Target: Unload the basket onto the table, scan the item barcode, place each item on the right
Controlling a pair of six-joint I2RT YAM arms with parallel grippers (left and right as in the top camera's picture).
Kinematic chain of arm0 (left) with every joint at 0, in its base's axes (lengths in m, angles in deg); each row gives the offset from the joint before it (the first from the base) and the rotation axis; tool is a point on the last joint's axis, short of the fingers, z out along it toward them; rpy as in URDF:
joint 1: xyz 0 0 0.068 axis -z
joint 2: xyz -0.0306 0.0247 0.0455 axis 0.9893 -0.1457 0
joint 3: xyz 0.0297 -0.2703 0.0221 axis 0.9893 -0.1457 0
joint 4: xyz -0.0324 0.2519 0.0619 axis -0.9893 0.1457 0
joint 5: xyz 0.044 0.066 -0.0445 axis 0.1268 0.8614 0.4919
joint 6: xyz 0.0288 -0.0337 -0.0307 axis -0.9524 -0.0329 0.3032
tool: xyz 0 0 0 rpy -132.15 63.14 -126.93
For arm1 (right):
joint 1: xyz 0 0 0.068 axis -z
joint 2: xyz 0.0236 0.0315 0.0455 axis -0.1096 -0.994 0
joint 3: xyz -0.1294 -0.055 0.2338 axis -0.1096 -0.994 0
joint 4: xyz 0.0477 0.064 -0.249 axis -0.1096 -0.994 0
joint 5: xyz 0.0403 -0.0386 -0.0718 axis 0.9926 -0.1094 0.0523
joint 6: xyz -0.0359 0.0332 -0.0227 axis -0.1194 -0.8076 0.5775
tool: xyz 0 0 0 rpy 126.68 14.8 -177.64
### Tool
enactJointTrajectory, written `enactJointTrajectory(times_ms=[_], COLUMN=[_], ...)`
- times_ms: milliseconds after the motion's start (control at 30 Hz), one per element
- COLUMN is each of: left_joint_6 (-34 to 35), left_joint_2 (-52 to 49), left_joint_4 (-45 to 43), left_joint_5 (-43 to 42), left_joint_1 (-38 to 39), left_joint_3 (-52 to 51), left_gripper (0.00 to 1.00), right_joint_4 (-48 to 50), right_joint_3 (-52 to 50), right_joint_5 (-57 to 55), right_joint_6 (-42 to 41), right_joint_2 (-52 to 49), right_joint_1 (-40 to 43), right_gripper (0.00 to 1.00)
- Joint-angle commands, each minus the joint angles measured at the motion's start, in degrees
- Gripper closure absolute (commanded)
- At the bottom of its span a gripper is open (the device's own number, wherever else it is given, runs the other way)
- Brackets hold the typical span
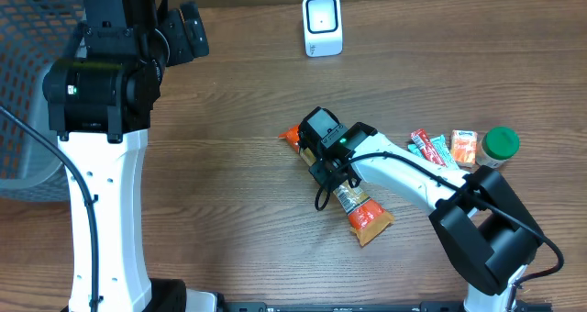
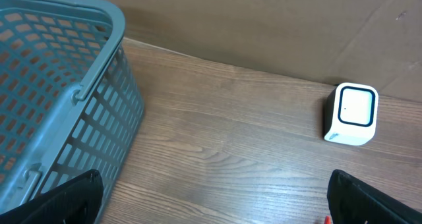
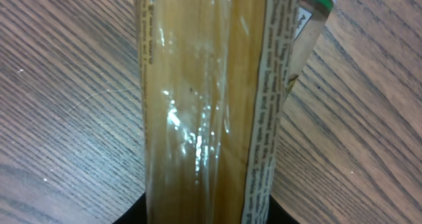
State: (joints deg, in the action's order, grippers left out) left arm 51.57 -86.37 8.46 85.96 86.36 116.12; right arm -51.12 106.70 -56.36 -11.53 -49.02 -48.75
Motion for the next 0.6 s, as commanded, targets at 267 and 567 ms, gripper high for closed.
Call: enactJointTrajectory(times_ms=[267, 567], left_joint_6=[-1.05, -1.05], left_joint_2=[0.17, 0.17], left_joint_4=[0.0, 0.0], left_joint_5=[0.57, 0.57], left_joint_1=[-0.22, -0.22], left_joint_3=[0.55, 0.55], left_gripper=[0.0, 0.0], right_joint_4=[0.2, -2.12], right_joint_3=[0.52, 0.5], right_joint_5=[2.01, 1.18], right_joint_6=[-0.31, -3.1], right_joint_2=[13.75, 26.77], right_joint_1=[0.07, 2.36], right_gripper=[0.96, 0.96])
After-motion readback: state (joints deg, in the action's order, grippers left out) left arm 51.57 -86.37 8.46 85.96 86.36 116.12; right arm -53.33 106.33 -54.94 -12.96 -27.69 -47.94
